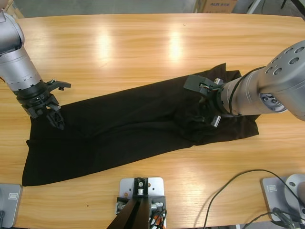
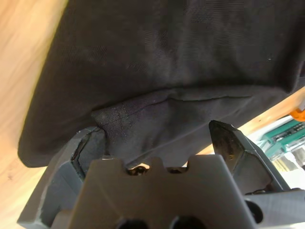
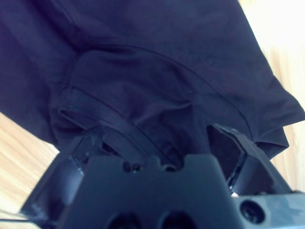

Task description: Fold clothes

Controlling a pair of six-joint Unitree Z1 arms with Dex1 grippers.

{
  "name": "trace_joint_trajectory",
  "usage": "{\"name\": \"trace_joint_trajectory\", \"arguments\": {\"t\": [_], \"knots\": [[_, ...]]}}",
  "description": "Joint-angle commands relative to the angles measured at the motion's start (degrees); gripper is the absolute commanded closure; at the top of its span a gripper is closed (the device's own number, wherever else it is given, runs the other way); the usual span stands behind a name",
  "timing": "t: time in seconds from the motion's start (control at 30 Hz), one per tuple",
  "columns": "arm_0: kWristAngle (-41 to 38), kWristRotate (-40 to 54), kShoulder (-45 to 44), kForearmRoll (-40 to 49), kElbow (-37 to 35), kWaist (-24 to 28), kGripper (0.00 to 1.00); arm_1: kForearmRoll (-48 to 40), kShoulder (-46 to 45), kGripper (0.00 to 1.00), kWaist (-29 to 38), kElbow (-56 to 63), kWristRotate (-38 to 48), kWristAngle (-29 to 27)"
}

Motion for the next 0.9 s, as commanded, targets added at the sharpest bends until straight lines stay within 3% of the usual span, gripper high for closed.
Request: {"name": "trace_joint_trajectory", "arguments": {"t": [0.03, 0.27, 0.47, 0.57, 0.63, 0.73, 0.9], "knots": [[-2.7, 0.9, 2.3, 6.3, -2.5, -5.2, 0.165, -0.4, 0.1, 0.133, -0.6, 1.5, 1.0, 1.1], [-5.2, 6.0, 6.9, 16.2, -0.8, -9.6, 0.165, -1.1, 0.3, 0.133, -0.6, 1.8, 1.3, 1.1], [-8.6, 9.0, 5.4, 17.0, 1.7, -11.4, 0.165, -2.1, 0.7, 0.133, -0.6, 2.1, 1.7, 1.3], [-10.6, 8.4, -1.6, 12.2, 0.8, -9.3, 0.162, -2.1, 0.6, 0.133, -0.6, 2.5, 1.9, 1.3], [-7.8, 6.8, -4.7, 9.0, -1.6, -8.4, 0.161, -2.2, 0.7, 0.133, -0.6, 2.6, 1.9, 1.4], [-4.8, 9.9, -0.9, 7.7, -7.9, -8.5, 0.161, -2.2, 0.5, 0.133, -0.6, 2.6, 1.9, 1.4], [-0.6, 21.8, 8.7, 12.9, -17.9, -10.0, 0.013, -2.2, 0.1, 0.133, -0.6, 3.1, 1.9, 1.3]]}}
